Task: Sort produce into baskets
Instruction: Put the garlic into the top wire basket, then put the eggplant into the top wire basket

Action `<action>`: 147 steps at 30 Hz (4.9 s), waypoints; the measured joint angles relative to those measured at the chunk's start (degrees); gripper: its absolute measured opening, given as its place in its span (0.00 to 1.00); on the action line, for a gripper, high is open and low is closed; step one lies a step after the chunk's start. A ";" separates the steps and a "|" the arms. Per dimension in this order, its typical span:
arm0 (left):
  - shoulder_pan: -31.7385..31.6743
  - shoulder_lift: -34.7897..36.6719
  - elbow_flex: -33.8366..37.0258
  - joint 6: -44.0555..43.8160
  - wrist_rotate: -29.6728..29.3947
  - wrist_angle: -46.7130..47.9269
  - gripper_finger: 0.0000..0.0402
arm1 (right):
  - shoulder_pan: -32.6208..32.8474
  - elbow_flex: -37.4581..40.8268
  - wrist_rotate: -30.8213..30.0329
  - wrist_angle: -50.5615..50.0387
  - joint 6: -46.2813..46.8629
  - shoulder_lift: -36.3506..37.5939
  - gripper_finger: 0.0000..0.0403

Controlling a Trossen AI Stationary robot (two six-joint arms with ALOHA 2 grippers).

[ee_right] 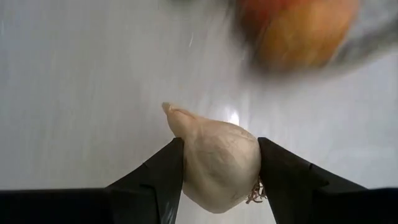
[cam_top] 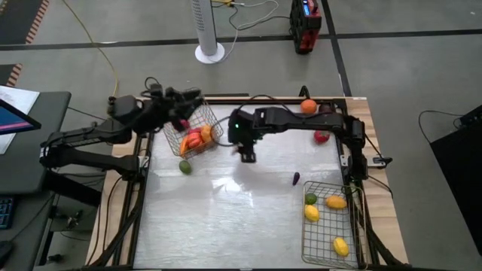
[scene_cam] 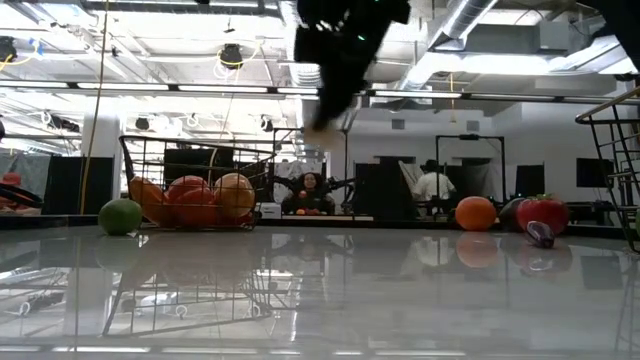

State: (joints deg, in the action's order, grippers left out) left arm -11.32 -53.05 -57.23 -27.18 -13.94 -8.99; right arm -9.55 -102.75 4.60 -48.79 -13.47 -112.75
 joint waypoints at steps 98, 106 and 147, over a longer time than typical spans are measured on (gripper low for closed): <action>0.23 1.73 0.02 2.46 3.02 20.04 0.61 | 6.37 28.99 6.27 -26.54 27.05 -1.90 0.71; 0.23 1.76 0.02 2.34 3.13 20.06 0.61 | 5.96 28.99 3.60 -22.09 27.41 -1.90 0.71; 0.25 1.74 0.02 1.06 3.08 20.08 0.61 | 5.81 29.32 1.57 -29.45 13.41 -1.85 0.71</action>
State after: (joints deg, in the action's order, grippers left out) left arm -11.07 -51.31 -57.21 -26.11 -10.86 11.09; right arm -3.73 -73.43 6.17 -78.24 -0.06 -114.60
